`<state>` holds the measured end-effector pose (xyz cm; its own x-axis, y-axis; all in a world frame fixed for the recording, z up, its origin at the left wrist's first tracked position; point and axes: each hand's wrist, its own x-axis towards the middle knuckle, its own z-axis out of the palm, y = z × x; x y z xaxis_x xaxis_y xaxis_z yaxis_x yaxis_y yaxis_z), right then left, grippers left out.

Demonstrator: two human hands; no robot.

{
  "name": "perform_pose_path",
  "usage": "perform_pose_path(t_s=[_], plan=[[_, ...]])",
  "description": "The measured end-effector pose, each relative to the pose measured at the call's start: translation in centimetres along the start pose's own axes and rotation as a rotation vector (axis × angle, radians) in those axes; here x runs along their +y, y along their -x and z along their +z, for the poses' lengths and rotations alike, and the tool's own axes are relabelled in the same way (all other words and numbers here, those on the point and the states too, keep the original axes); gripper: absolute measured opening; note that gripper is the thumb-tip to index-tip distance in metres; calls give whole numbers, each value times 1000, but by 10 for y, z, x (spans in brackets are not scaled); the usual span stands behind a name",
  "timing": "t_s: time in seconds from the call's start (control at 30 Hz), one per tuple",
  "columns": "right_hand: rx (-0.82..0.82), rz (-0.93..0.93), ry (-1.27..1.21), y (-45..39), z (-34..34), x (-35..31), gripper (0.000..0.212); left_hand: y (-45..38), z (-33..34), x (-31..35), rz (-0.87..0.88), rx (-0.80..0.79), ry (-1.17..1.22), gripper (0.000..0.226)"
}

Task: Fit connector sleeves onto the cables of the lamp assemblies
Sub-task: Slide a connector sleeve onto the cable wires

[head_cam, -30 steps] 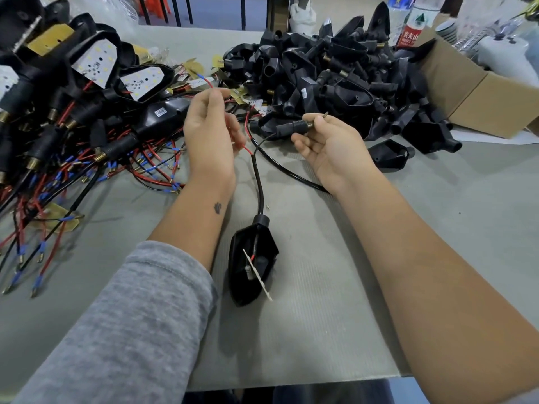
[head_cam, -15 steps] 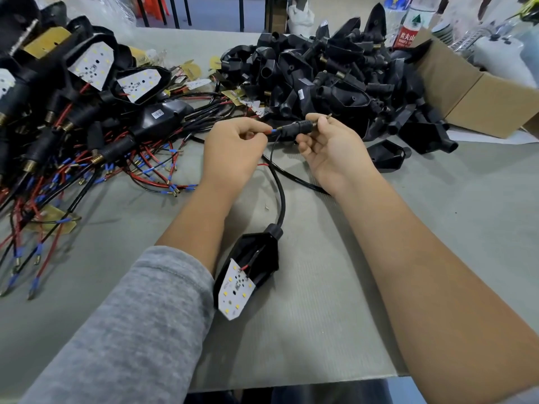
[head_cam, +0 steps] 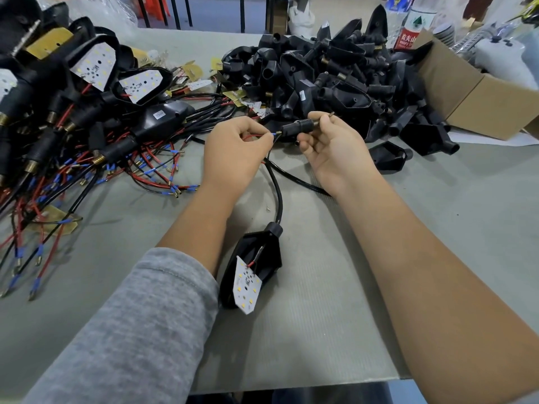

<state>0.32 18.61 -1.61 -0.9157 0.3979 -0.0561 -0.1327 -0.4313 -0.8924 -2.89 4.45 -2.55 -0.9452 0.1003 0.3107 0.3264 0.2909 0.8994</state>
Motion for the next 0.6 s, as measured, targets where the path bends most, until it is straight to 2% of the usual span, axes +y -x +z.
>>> perform_pose_path(t_s=[0.27,0.5,0.6], plan=[[-62,-39,68,1,0,1,29,1,0,4,3,-25,38,23],[-75,-55,174,3,0,-1,29,2,0,5,35,-79,-30,15],[-71,-53,144,4,1,-1,28,2,1,6,38,-82,-26,13]])
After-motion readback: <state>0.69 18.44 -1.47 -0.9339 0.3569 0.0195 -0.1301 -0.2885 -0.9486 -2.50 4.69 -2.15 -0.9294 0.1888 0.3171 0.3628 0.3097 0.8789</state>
